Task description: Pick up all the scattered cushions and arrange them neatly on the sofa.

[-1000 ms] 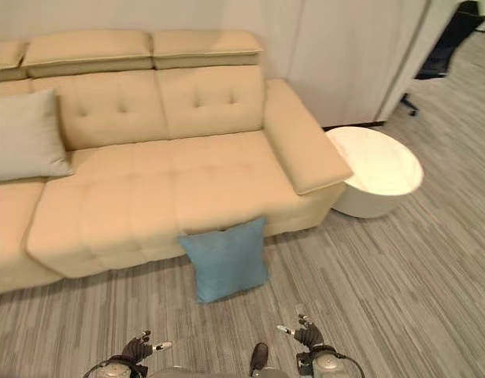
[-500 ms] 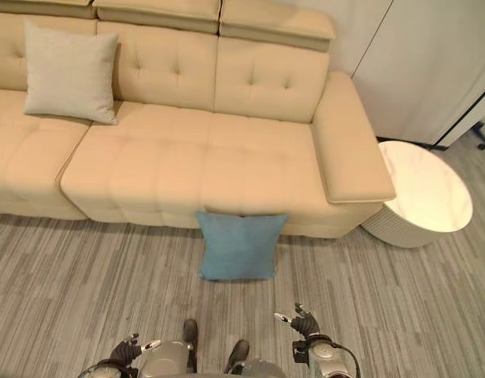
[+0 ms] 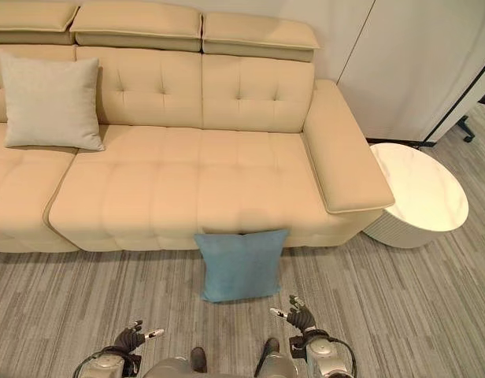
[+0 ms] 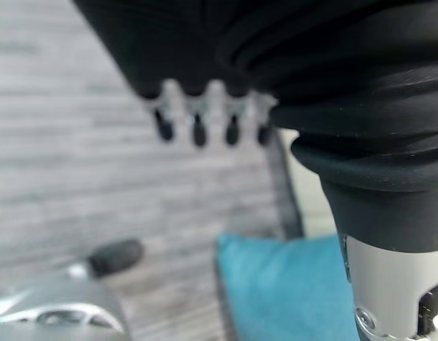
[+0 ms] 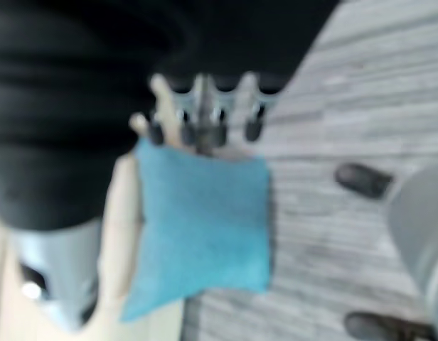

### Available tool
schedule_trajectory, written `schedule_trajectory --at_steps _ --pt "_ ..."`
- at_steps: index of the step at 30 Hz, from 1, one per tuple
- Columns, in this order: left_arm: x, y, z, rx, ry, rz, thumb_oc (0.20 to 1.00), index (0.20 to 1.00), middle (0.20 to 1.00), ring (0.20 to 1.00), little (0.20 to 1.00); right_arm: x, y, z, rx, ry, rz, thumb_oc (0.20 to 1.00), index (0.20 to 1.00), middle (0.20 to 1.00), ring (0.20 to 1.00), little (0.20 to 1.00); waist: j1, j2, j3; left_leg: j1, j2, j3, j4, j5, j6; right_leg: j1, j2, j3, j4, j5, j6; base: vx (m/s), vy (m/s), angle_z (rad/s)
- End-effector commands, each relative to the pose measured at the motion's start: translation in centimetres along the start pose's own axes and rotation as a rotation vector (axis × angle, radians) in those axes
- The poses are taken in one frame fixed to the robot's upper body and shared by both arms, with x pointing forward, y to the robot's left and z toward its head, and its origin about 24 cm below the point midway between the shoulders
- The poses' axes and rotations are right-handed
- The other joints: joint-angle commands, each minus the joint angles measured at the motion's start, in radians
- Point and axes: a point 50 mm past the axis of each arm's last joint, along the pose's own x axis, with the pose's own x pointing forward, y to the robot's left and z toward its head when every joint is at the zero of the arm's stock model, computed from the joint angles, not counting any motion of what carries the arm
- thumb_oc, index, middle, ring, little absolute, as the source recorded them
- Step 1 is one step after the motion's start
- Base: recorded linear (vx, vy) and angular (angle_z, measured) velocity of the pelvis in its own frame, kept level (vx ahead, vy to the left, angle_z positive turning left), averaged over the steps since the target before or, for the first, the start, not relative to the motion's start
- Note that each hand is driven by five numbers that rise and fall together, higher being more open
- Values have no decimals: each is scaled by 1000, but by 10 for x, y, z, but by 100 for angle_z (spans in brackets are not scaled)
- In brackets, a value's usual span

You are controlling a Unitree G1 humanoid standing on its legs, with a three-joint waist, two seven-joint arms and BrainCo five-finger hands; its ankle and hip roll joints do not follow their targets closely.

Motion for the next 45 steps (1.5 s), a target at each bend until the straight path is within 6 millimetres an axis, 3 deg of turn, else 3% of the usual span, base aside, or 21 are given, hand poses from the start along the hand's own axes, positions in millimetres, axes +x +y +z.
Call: schedule_trajectory --at_steps 1,2,6,8,12,16,18,21,24,28,33,37,39,41,42,44,45 --pt "0 -7 3 -41 -20 -5 1000 1000 1000 1000 1000 3 -13 14 -40 -54 -28 1000 1000 1000 1000 1000 18 8 2 -60 20 -158 65 10 -82 87 39 -31 23 51 12 144 -268 32" --pt "0 -6 -1 -57 -5 -2 1000 1000 1000 1000 1000 2 -13 11 -51 -39 -24 1000 1000 1000 1000 1000 25 2 -4 -58 34 -163 59 20 -104 109 53 -44 2 45 8 121 -279 36" --pt "-1 -10 -2 -52 3 -18 1000 1000 1000 1000 1000 1 -20 9 -35 -40 -48 1000 1000 1000 1000 1000 15 9 -11 -76 64 -186 50 47 -133 130 81 -76 -10 21 -6 46 -247 34" --pt "0 -12 2 -49 -7 -29 1000 1000 1000 1000 1000 -1 -26 7 -17 -37 -66 1000 1000 1000 1000 1000 -1 14 3 -124 94 -191 110 54 -156 142 106 -99 -10 -21 -37 -3 -307 50" --pt "1 -15 4 -59 -13 -37 1000 1000 1000 1000 1000 -3 -32 2 -8 -22 -88 1000 1000 1000 1000 1000 -13 8 34 -190 116 -148 260 78 -167 182 130 -134 -17 -54 -77 8 -185 71" --pt "0 -14 2 -58 -9 -31 1000 1000 1000 1000 1000 -4 -33 0 -2 -15 -92 1000 1000 1000 1000 1000 -11 12 36 -205 116 -97 181 95 -154 204 149 -150 -28 -65 -75 73 -47 16" --pt "0 -14 1 -52 -2 -29 1000 1000 1000 1000 1000 -4 -32 1 1 -21 -98 1000 1000 1000 1000 1000 -12 23 25 -245 125 -27 85 170 -154 222 175 -168 -32 -89 -77 167 16 -1" --pt "0 -13 1 -47 -5 -26 1000 1000 1000 1000 1000 -3 -29 2 -5 -22 -86 1000 1000 1000 1000 1000 2 18 23 -265 121 -38 76 190 -156 236 184 -161 -23 -108 -76 210 38 40" --pt "-1 -11 -5 -60 13 -22 1000 1000 1000 1000 1000 -2 -22 1 -9 -17 -61 1000 1000 1000 1000 1000 6 8 11 -231 98 -48 74 150 -133 250 162 -144 27 -124 -58 243 169 -11" --pt "0 -8 1 -64 -4 -15 1000 1000 1000 1000 1000 2 -14 11 -2 -47 -32 1000 1000 1000 1000 1000 21 -4 16 -194 54 -45 114 67 -75 180 68 -112 221 -71 -8 185 226 -34" --pt "2 -3 7 -43 -27 -8 1000 1000 1000 1000 1000 4 -10 20 -4 -82 -17 1000 1000 1000 1000 1000 7 10 26 -145 28 -64 107 31 -37 93 46 -59 357 -6 -8 148 170 -29" --pt "2 -1 9 -41 -33 -3 1000 1000 1000 1000 1000 4 -10 23 -14 -94 -9 1000 1000 1000 1000 1000 0 6 27 -117 12 -83 72 25 -45 66 57 -45 216 -9 -17 149 15 -6" --pt "2 0 7 -41 -27 3 1000 1000 1000 1000 1000 5 -11 26 -22 -105 -13 1000 1000 1000 1000 1000 -5 2 37 -101 10 -96 63 18 -57 38 48 -46 94 26 -3 158 -104 5" --pt "1 1 3 -46 -14 12 1000 1000 1000 1000 1000 4 -10 26 -24 -108 -8 1000 1000 1000 1000 1000 -13 1 41 -90 13 -112 61 18 -66 40 58 -35 82 31 6 172 -166 25" --pt "0 1 1 -43 -12 8 1000 1000 1000 1000 1000 3 -12 24 -33 -105 -7 1000 1000 1000 1000 1000 -19 -3 37 -94 17 -121 65 21 -77 57 80 -12 68 15 -2 162 -273 62" --pt "0 -4 2 -38 -13 -10 1000 1000 1000 1000 1000 1 -17 23 -30 -107 -20 1000 1000 1000 1000 1000 -26 1 35 -109 32 -137 90 23 -105 81 98 -38 51 -7 -21 90 -328 78" --pt "2 -8 9 -21 -35 -28 1000 1000 1000 1000 1000 0 -23 26 -32 -129 -35 1000 1000 1000 1000 1000 -51 -6 51 -168 77 -89 211 30 -137 108 108 -64 33 -32 -48 6 -318 62"
